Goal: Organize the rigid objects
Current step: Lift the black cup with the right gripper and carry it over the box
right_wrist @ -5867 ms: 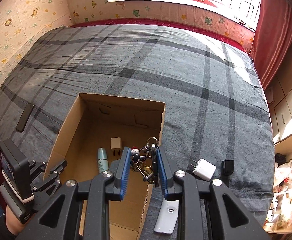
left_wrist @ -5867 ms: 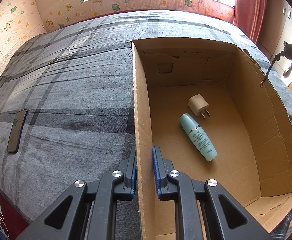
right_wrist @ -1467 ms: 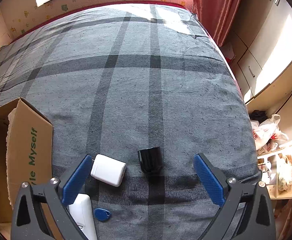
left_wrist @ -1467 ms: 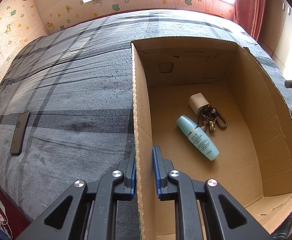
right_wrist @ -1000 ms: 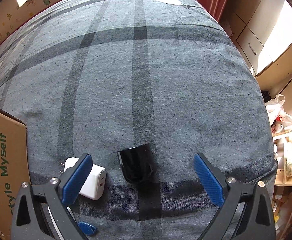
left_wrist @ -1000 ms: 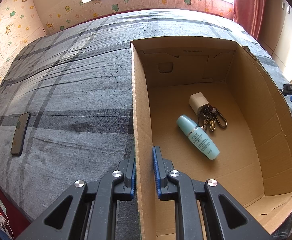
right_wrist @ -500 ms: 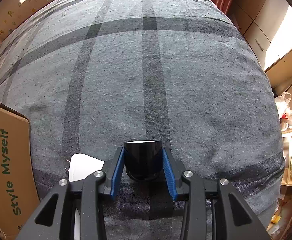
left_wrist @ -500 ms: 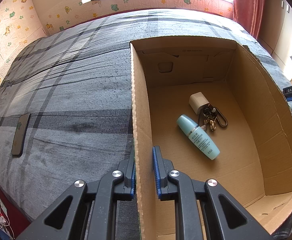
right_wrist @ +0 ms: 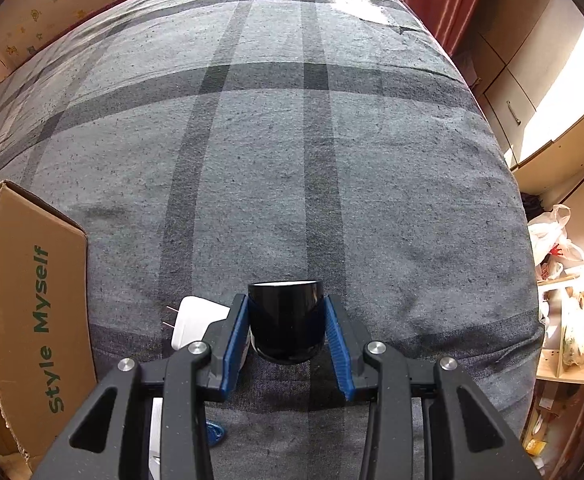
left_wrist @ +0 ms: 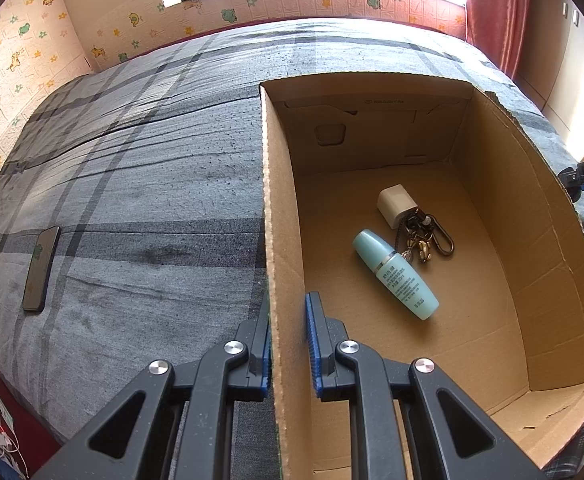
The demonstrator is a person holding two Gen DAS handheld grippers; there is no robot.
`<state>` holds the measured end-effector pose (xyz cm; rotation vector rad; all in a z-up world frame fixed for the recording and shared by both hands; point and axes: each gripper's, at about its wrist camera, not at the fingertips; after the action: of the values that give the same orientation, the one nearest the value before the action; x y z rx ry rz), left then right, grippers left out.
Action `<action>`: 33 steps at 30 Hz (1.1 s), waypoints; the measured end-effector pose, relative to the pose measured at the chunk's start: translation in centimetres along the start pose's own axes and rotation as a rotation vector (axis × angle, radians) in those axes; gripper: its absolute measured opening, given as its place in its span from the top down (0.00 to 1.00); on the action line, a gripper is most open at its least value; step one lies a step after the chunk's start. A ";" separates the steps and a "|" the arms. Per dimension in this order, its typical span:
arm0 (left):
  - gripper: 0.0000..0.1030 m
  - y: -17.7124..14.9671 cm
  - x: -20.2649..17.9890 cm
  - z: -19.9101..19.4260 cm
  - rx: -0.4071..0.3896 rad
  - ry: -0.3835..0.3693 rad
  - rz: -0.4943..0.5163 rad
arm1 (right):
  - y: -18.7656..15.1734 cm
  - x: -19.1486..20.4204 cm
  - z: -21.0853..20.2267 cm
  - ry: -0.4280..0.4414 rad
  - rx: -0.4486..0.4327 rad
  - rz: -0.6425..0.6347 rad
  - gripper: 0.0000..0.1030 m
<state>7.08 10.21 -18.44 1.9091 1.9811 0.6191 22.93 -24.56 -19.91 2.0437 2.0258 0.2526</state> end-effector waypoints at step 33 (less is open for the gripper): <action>0.84 -0.1 0.0 0.0 -0.001 0.000 0.000 | -0.3 14.4 -11.8 0.134 -0.143 -0.297 0.60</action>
<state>7.02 10.16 -18.44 1.9081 1.9807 0.6193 19.41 -9.56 -9.54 1.6565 2.2836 0.4708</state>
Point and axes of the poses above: each gripper's, at about its wrist camera, not at the fingertips, and z roughly the way its jaws point, x to its left, y to its top, and after that the axes turned 2 degrees about -x, right-handed
